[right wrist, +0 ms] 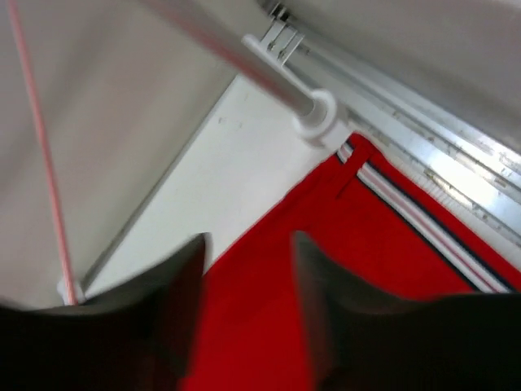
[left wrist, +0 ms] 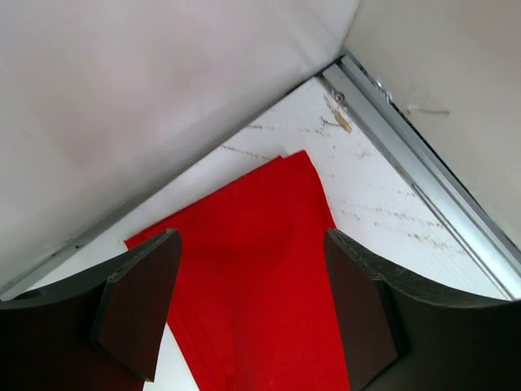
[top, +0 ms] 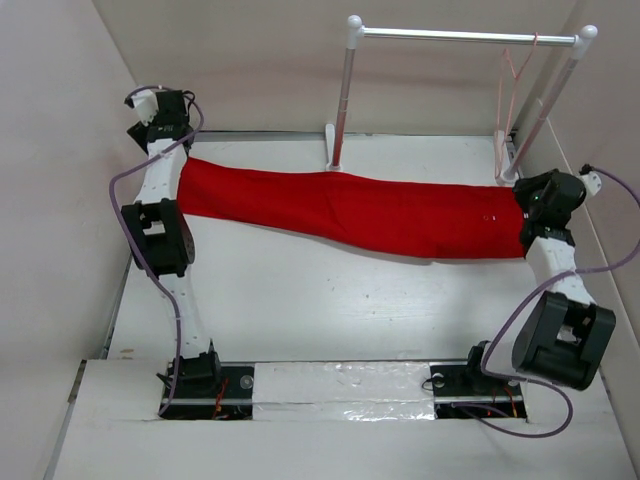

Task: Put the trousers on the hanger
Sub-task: Fold the trousers at the center of the board.

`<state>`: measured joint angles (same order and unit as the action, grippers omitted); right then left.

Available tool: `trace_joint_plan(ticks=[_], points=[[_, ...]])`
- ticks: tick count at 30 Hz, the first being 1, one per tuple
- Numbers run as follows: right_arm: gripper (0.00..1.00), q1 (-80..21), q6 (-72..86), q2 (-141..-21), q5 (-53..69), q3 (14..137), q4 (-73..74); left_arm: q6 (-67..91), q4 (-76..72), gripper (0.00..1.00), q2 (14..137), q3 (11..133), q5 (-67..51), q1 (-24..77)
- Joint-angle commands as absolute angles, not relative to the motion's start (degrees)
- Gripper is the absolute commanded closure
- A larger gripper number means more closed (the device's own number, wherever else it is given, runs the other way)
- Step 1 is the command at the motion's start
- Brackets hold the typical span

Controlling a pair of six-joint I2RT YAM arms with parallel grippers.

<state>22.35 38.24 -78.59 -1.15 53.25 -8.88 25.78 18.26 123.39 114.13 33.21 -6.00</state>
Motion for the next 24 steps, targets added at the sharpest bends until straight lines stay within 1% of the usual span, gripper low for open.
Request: trace_joint_plan(ticks=[1,2,4,5,6,7,10,11,13,16,17,19,20,22,23,24], points=[[0.7,19.9,39.5,-73.1,4.4,47.2,-18.2,24.8,24.7,0.31,121.5,119.2,31.4,-8.1],[0.86,18.5,40.2,-71.6,4.4,46.0,-18.6,24.8,25.6,0.32,122.5,119.4,33.6,-8.1],[0.97,17.3,39.8,-68.4,5.7,44.2,-18.3,24.9,25.1,0.35,121.8,116.7,34.7,-7.6],[1.0,16.0,39.6,-67.4,7.3,43.9,-17.8,25.4,24.6,0.42,120.2,112.2,35.6,-7.6],[1.0,15.0,39.0,-65.8,7.7,43.6,-17.6,26.4,24.0,0.44,119.0,109.5,35.3,-7.6],[1.0,13.9,38.7,-65.0,8.1,43.4,-17.7,27.2,21.7,0.5,118.0,104.0,34.5,-7.6],[1.0,9.5,37.4,-62.6,8.1,42.5,-17.1,30.3,19.5,0.53,114.9,97.9,30.2,-8.7],[1.0,8.5,37.3,-62.1,8.5,42.1,-17.4,31.1,19.5,0.54,114.6,95.6,26.8,-9.3],[0.98,5.6,36.6,-60.6,8.9,41.1,-17.3,32.6,19.3,0.53,115.5,93.8,23.4,-10.5],[0.95,2.2,35.2,-59.2,9.1,40.5,-16.1,34.0,20.3,0.5,117.0,93.8,22.6,-10.5],[0.92,0.5,34.5,-58.2,9.1,40.3,-16.0,34.9,20.1,0.46,117.8,93.6,21.8,-10.5],[0.86,-1.3,33.8,-57.6,9.0,40.2,-15.7,36.3,20.0,0.43,118.2,93.5,21.3,-10.5],[0.81,-2.3,33.4,-57.5,9.0,40.4,-15.6,37.0,19.6,0.41,118.6,93.1,20.0,-11.2],[0.74,-4.0,32.2,-58.0,8.9,41.0,-15.0,39.1,19.0,0.4,118.9,92.5,18.4,-11.9],[0.66,-5.7,31.8,-58.5,8.6,41.4,-15.1,39.8,18.6,0.39,119.3,91.8,16.8,-12.6],[0.63,-6.5,31.1,-59.6,8.7,42.3,-14.9,41.0,18.2,0.39,119.4,91.4,16.0,-12.7]])
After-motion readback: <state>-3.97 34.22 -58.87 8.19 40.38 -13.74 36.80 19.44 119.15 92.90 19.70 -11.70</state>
